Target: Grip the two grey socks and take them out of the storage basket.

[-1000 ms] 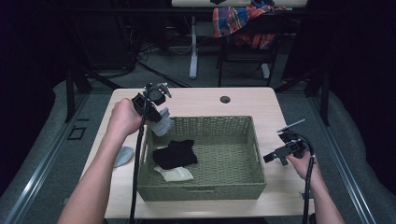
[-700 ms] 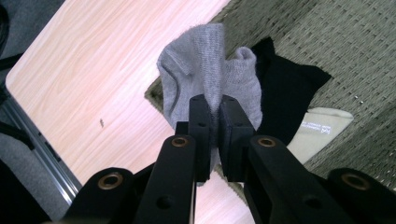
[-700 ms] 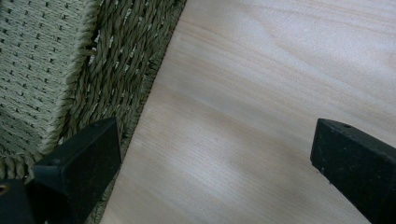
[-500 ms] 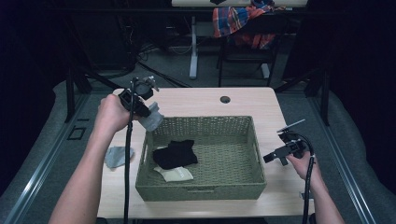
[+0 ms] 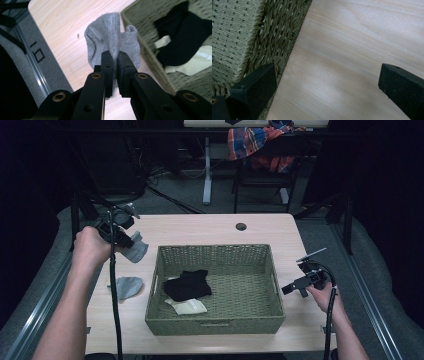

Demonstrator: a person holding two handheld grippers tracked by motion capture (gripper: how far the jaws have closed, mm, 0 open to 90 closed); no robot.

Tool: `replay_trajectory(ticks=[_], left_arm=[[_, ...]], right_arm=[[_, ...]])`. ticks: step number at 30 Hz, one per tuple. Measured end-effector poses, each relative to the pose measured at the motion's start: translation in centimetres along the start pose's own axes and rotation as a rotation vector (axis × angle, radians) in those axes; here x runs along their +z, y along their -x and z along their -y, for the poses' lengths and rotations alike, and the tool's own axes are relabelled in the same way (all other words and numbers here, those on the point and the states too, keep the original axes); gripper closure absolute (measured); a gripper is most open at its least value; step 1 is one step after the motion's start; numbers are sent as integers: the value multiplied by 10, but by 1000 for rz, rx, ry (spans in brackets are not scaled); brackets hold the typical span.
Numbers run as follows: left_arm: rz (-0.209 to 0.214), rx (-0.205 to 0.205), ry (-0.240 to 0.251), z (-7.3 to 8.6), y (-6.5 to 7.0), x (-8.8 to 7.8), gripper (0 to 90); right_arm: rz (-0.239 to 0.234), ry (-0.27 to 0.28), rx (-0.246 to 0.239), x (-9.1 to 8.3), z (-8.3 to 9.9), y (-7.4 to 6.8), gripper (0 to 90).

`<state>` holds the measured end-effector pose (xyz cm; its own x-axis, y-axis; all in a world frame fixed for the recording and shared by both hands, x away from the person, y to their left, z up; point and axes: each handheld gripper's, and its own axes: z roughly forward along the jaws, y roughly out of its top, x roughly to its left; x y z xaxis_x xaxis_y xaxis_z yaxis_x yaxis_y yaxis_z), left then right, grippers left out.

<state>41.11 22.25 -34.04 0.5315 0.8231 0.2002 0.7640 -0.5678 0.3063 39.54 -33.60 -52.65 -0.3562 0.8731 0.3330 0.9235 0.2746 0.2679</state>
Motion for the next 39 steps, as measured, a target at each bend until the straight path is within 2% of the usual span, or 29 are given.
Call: replay_trajectory(ticks=[2,3,4,9,13,15,16,19,20,25,28,30,32,36,37,39], left_arm=[[-7,-15,-5,6,-5,1,851],[-7,-15,-5,6,-5,1,851],[-10,-35,-7,12,-10,4,851],[-10,-72,-14,24,-18,12,851],[13,-112,-22,36,-24,25,851],[15,-113,-26,38,-25,28,851],[19,-117,-35,42,-24,35,851],[27,-126,-45,48,-24,44,851],[28,-131,-46,49,-24,47,852],[35,-151,-51,55,-23,59,852],[41,-160,-58,59,-21,72,852],[51,-161,-70,61,-20,78,853],[56,-166,-71,62,-19,81,852],[72,-178,-71,64,-17,93,852],[78,-182,-85,65,-16,100,852],[80,-182,-90,65,-15,103,852]], right_arm=[[3,-14,-8,-1,0,0,15],[3,-14,-8,-1,0,0,15],[5,3,5,0,0,0,15],[2,-3,2,0,0,0,15],[3,-17,-8,0,0,1,15],[4,2,7,1,0,-1,15],[9,7,14,1,0,-1,15],[4,-19,-8,0,-1,0,15],[6,3,11,1,0,-1,15],[9,8,15,2,1,-2,15],[4,-26,-14,-1,-1,1,15],[7,1,9,1,0,-1,15],[6,2,9,1,0,-1,15],[5,-26,-14,-1,-1,1,15],[6,3,11,2,0,-1,15],[9,6,14,2,1,-1,15]])
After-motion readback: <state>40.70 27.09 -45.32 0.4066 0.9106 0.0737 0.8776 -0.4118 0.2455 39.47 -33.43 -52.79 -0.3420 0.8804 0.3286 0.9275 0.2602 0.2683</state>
